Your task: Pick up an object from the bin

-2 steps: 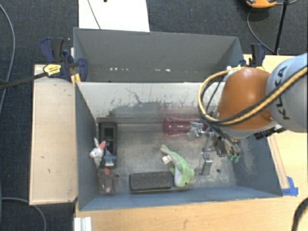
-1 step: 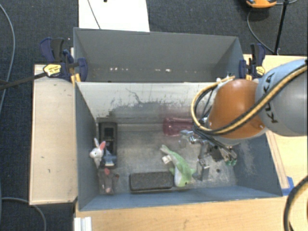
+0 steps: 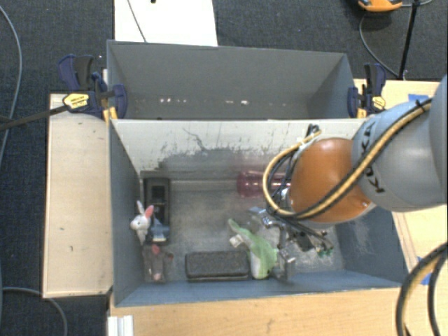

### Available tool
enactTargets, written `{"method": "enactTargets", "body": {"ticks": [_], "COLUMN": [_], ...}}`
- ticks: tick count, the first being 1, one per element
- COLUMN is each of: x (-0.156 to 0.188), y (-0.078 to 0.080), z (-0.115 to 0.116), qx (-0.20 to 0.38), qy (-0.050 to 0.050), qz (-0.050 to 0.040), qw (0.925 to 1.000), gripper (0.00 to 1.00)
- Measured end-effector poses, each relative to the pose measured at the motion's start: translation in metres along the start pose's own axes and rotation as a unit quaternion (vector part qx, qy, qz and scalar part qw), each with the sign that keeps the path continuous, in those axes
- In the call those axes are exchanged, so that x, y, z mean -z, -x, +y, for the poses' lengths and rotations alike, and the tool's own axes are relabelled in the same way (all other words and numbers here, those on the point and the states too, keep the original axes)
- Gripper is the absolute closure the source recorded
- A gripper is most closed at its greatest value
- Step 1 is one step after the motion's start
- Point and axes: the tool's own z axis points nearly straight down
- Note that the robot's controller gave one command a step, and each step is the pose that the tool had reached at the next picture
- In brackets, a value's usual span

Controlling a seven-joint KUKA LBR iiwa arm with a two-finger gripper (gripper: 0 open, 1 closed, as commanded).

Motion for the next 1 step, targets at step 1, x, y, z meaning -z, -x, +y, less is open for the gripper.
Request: {"method": "enactTargets", "body": {"ticks": [1], "x": [-0.0067], "y": [0.018], "z": [0.0217], "qx": [0.092], "qy": [-0.001], "qz": [-0.0062], "qw": [0.9958], "gripper": [1.0]}}
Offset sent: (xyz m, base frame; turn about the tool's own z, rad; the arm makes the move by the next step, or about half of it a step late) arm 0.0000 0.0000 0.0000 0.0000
